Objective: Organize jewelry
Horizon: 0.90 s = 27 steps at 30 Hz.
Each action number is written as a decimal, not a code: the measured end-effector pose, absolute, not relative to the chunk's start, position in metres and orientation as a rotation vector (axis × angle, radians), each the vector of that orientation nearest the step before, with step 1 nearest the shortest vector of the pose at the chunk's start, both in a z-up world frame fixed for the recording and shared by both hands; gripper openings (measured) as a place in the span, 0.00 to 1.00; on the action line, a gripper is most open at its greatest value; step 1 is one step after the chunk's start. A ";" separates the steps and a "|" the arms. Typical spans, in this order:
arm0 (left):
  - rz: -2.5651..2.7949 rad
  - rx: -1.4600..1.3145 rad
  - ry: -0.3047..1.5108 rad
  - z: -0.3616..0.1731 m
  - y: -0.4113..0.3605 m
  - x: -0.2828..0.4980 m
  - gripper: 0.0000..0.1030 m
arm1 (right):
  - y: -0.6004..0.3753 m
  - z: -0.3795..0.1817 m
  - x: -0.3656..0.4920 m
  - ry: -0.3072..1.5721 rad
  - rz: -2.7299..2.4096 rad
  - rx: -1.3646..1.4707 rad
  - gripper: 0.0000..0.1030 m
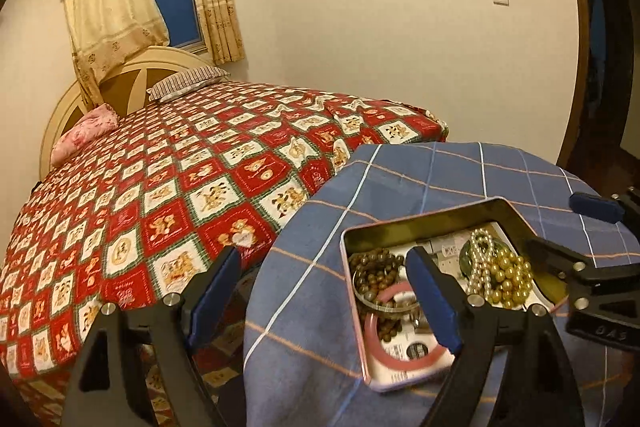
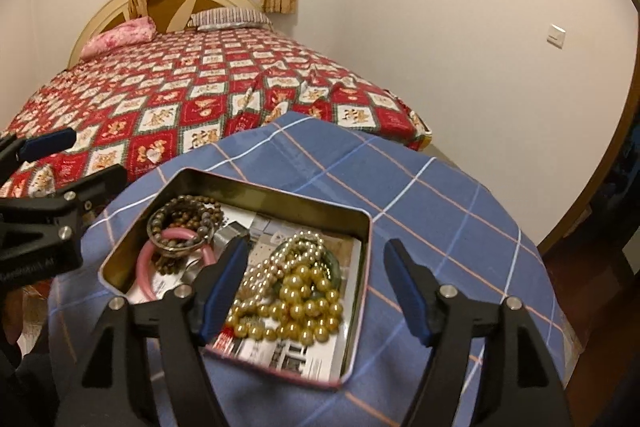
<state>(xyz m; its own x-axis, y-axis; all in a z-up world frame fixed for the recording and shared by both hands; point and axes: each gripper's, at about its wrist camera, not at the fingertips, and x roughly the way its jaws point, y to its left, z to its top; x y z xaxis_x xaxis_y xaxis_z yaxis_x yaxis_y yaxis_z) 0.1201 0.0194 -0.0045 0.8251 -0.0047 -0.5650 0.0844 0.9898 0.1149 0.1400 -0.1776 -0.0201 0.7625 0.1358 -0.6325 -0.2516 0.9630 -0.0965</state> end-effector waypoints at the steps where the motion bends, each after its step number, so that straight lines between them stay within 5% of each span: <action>1: -0.047 0.137 0.597 -0.005 0.020 0.116 0.82 | -0.179 -0.019 0.135 0.667 0.214 -0.177 0.73; 27: -0.042 0.187 0.582 -0.006 0.009 0.086 0.82 | -0.175 -0.012 0.112 0.634 0.221 -0.172 0.76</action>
